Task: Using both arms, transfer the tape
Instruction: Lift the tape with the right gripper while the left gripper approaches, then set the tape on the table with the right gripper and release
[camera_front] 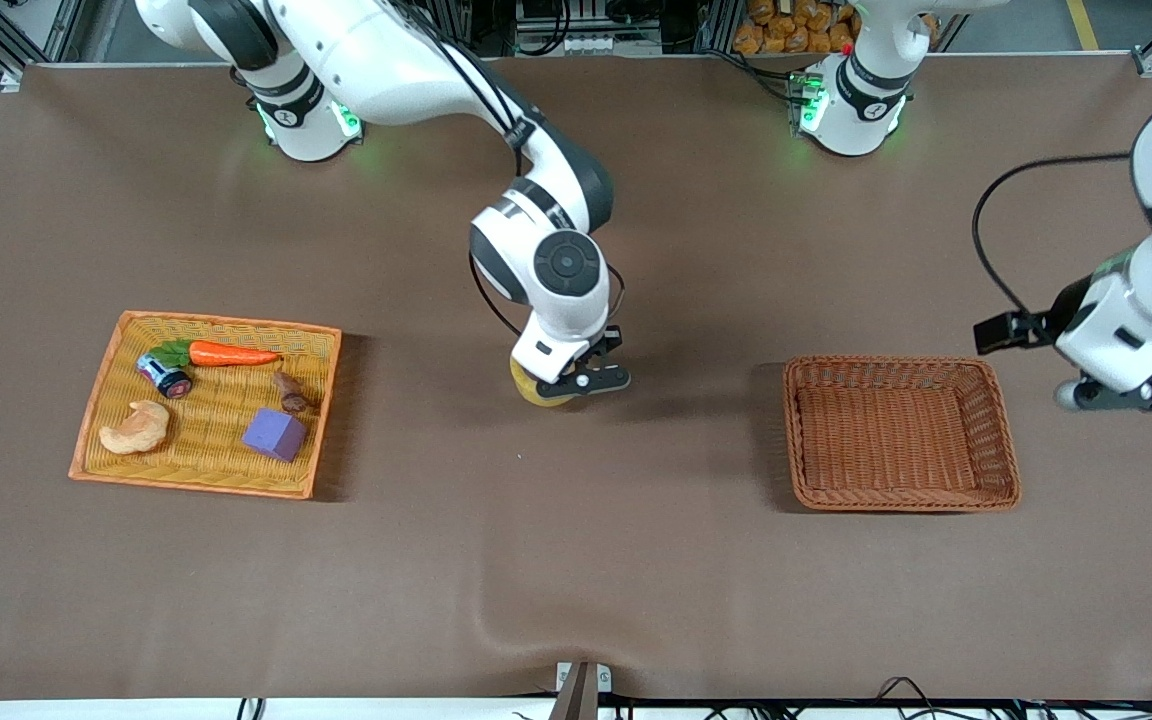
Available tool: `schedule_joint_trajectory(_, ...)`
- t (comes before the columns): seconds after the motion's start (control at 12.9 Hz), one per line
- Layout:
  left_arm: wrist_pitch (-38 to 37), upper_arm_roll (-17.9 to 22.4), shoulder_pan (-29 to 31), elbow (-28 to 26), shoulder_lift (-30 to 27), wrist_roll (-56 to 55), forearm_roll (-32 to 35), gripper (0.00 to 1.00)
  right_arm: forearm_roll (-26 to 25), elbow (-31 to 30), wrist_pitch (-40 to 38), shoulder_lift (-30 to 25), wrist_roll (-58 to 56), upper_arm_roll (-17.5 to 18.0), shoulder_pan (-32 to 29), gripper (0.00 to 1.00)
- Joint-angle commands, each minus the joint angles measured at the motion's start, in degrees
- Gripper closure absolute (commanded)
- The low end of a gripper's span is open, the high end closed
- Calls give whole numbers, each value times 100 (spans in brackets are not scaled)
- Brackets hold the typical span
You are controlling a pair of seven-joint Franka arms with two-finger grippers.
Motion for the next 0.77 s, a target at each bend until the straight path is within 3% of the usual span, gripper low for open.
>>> schedule_joint_trajectory(0.0, 9, -54, -118, 59, 160, -60, 174, 0, -113, 290, 97, 246, 301, -63, -8, 100)
schedule_joint_trajectory(0.15, 44, -81, -118, 68, 388, -77, -53, 0, -96, 281, 289, 360, 345, -63, -26, 94)
schedule_joint_trajectory(0.31, 114, -72, -118, 59, 529, -138, -1076, 0, -87, 281, 387, 248, 362, -63, 9, 21)
schedule_joint_trajectory(0.39, 184, -63, -92, 59, 634, -321, -1709, 0, -87, 281, 378, 151, 354, -63, -8, 0)
schedule_joint_trajectory(0.54, 438, -72, -249, 59, 872, -656, -2040, 0, -78, 281, 309, -24, 310, -63, -34, 0)
schedule_joint_trajectory(0.7, 772, -63, -661, 59, 960, -1277, -1997, 0, -26, 264, -749, -655, 327, -185, -226, 0)
